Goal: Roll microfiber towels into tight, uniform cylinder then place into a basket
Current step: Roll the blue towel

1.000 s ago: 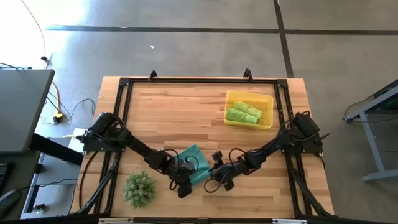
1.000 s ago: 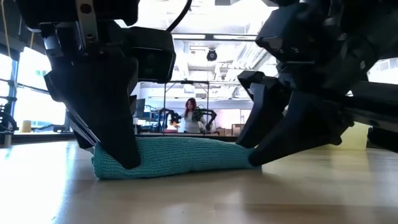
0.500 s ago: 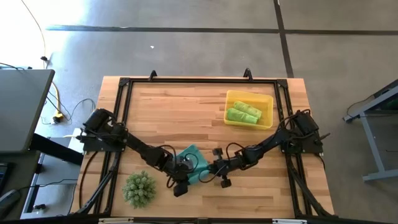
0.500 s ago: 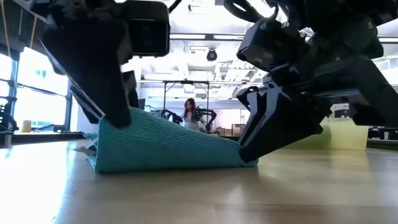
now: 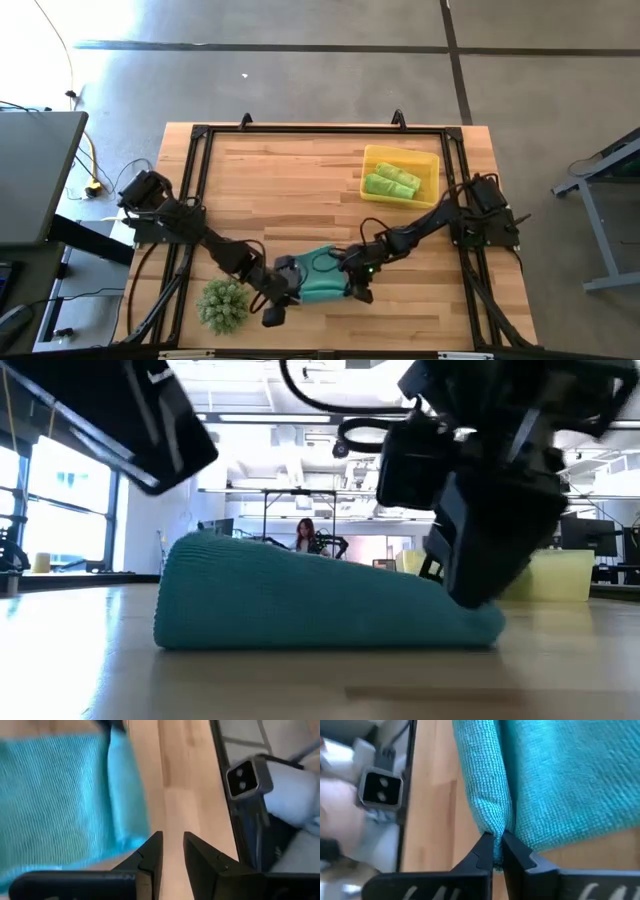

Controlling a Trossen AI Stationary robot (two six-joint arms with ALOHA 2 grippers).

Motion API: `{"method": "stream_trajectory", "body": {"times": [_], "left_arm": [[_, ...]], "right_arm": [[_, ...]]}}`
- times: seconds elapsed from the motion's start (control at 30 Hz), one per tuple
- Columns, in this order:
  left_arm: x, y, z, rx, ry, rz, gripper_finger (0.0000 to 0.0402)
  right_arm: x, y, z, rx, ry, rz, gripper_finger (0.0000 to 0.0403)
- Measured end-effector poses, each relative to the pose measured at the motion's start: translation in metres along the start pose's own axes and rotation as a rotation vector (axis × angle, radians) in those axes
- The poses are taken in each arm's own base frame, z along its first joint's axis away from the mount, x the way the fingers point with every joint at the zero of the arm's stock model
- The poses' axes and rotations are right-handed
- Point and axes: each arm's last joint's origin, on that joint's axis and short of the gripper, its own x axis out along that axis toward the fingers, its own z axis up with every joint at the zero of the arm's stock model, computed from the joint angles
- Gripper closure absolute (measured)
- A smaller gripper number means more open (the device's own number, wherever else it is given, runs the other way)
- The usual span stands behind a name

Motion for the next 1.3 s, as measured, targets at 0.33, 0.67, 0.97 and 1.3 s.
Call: {"method": "stream_trajectory", "body": {"times": [0.33,0.67,0.97,1.3], "left_arm": [[0.001,-0.016,0.0,0.191,-0.176,0.119,0.0334],[0.034,-0.007,-0.012,0.107,-0.135,0.122,0.0334],[0.036,-0.001,-0.011,0.203,-0.234,0.352,0.0334],[0.035,-0.015,-0.008,0.161,-0.293,0.22,0.0366]], "right_arm": [[-0.006,-0.01,0.01,0.149,-0.027,0.011,0.0398],[-0.007,-0.01,0.01,0.166,-0.034,0.004,0.0398],[-0.007,-0.01,0.01,0.137,-0.029,0.0,0.0398],[-0.007,-0.011,0.01,0.115,-0.038,-0.012,0.0398]]}}
